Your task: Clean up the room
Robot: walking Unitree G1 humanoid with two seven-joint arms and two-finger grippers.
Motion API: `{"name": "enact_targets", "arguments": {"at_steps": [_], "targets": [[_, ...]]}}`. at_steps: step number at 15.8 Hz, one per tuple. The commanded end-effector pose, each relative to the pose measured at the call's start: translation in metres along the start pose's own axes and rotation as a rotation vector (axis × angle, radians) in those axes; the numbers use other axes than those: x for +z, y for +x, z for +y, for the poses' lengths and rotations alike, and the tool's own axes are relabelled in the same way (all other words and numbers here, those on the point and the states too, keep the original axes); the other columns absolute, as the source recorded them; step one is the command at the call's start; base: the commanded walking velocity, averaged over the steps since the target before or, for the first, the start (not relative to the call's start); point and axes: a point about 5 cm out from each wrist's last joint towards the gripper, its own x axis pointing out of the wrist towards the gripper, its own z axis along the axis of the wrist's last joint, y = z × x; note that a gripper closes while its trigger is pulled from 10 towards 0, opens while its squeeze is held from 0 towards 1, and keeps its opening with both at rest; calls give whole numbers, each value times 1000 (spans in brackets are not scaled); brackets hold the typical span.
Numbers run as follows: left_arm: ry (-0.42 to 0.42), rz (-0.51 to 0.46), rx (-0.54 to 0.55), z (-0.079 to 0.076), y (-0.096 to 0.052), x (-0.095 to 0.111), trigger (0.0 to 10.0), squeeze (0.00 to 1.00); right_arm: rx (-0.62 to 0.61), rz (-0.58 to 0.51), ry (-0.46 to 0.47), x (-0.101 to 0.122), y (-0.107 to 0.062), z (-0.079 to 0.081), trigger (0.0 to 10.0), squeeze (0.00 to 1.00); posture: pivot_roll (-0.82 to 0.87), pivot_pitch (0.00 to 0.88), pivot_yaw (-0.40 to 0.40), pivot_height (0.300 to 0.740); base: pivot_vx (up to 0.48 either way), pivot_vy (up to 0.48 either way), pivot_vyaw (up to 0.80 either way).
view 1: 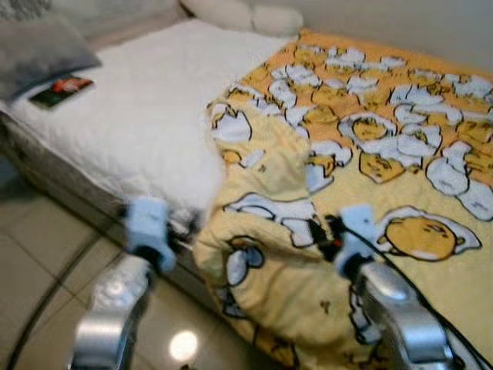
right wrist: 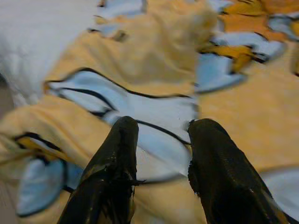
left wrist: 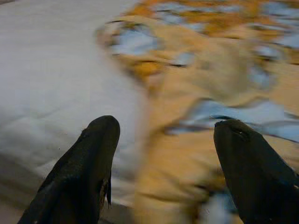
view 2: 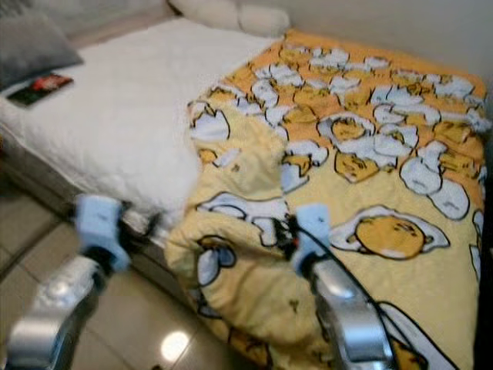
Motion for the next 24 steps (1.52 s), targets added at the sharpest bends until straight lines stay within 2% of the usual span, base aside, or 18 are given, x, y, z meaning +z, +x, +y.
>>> {"name": "enact_targets", "arguments": {"at_steps": [1, 2, 3, 6, 7, 8, 9, 11, 15, 16, 18, 19, 21, 24], "targets": [[29, -13, -31, 2, -3, 4, 10000, 0, 9, 2, 27, 2, 2, 0, 10000, 0, -15, 0, -11, 740, 0, 0, 0], [38, 4, -84, -1, -5, 1, 10000, 0, 1, 13, 53, 2, 4, -3, 10000, 671, -18, 0, -12, 740, 0, 0, 0], [46, 9, -102, -1, -6, 0, 10000, 0, -7, 20, 75, 2, 5, -5, 10000, 1000, -19, 0, -12, 740, 0, 0, 0], [91, 18, -119, 4, -6, 0, 10000, 0, -25, 51, 172, 3, 14, -11, 10000, 1000, -28, 0, -7, 740, 0, 0, 0], [121, 22, -157, 5, -6, 1, 10000, 0, -33, 105, 270, -4, 25, -14, 10000, 1000, -32, 0, -2, 740, 0, 0, 0], [131, 24, -184, 4, -6, 1, 10000, 0, -30, 132, 318, -7, 30, -14, 10000, 1000, -33, 0, 0, 740, 0, 0, 0], [150, 38, -273, 0, -9, 1, 10000, 0, -16, 173, 420, -12, 44, -11, 10000, 1000, -30, 0, 1, 740, 0, 0, 0], [186, 63, -386, -7, -15, 0, 10000, 0, -61, 202, 458, -15, 55, -14, 10000, 1000, -27, 0, -4, 740, 0, 0, 0], [186, 63, -386, -7, -15, 0, 10000, 0, -61, 202, 458, -15, 55, -14, 10000, 1000, -27, 0, -4, 740, 0, 0, 0], [213, 84, -430, -10, -18, -4, 10000, 0, -124, 218, 487, -18, 57, -26, 10000, 1000, -42, 17, -13, 740, 0, 0, 0], [234, 98, -452, -12, -20, -7, 10000, 0, -182, 243, 534, -25, 56, -37, 10000, 1000, -39, 16, -14, 740, 0, 0, 0], [239, 98, -457, -11, -19, -7, 10000, 0, -199, 263, 587, -30, 57, -40, 10000, 0, -36, 16, -13, 740, 0, 0, 0], [248, 98, -480, -10, -19, -5, 10000, 0, -188, 291, 685, -36, 63, -37, 10000, 0, -36, 18, -11, 740, 0, 0, 0], [256, 98, -485, -11, -18, -4, 10000, 0, -164, 273, 729, -31, 69, -35, 10000, 0, -31, 21, -21, 740, 0, 0, 0]]}}
